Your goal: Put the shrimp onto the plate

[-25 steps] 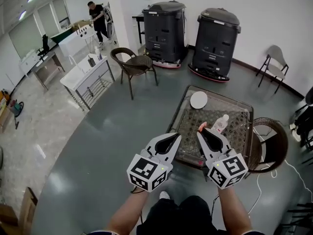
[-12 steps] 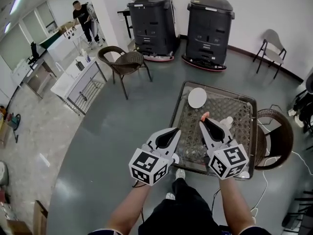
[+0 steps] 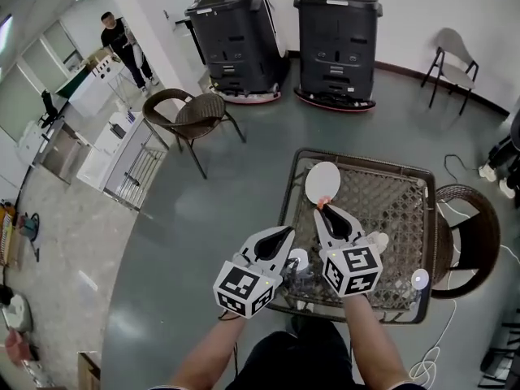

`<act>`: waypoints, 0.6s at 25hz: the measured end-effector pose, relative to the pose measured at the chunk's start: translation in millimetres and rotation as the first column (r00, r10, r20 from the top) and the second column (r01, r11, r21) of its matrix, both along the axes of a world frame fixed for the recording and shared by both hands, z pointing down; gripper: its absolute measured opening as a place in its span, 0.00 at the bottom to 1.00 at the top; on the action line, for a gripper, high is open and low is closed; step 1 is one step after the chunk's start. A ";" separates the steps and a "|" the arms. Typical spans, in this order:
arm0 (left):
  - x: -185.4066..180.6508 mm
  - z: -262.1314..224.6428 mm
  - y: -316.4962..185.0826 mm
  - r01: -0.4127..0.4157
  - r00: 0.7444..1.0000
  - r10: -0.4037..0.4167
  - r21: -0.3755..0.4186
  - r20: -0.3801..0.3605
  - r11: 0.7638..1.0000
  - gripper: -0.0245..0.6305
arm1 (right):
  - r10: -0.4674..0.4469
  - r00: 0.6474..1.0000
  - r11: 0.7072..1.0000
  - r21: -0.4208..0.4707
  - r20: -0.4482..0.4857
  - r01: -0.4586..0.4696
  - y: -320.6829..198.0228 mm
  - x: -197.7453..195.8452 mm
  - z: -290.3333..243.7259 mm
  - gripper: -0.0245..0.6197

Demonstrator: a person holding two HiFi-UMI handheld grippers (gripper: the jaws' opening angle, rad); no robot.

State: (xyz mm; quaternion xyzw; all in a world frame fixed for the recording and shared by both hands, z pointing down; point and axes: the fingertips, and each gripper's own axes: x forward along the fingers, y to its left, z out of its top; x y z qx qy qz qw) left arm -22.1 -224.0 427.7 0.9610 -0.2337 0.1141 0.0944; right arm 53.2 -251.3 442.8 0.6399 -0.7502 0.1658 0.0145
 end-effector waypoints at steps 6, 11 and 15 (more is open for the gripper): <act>15.4 28.8 -43.3 0.001 0.999 0.000 -0.025 0.038 1.000 0.05 | 0.048 0.999 0.994 -0.101 -0.008 -0.048 -54.9 18.6 51.6 0.13; 29.0 55.6 -73.0 -0.039 0.998 0.042 -0.048 0.053 0.998 0.05 | 0.088 0.993 0.980 -0.169 -0.082 -0.101 -85.6 40.2 88.0 0.13; 36.9 75.9 -96.1 -0.098 0.993 0.102 -0.082 0.051 0.992 0.05 | 0.094 0.979 0.960 -0.245 -0.181 -0.137 -109.6 51.2 122.0 0.13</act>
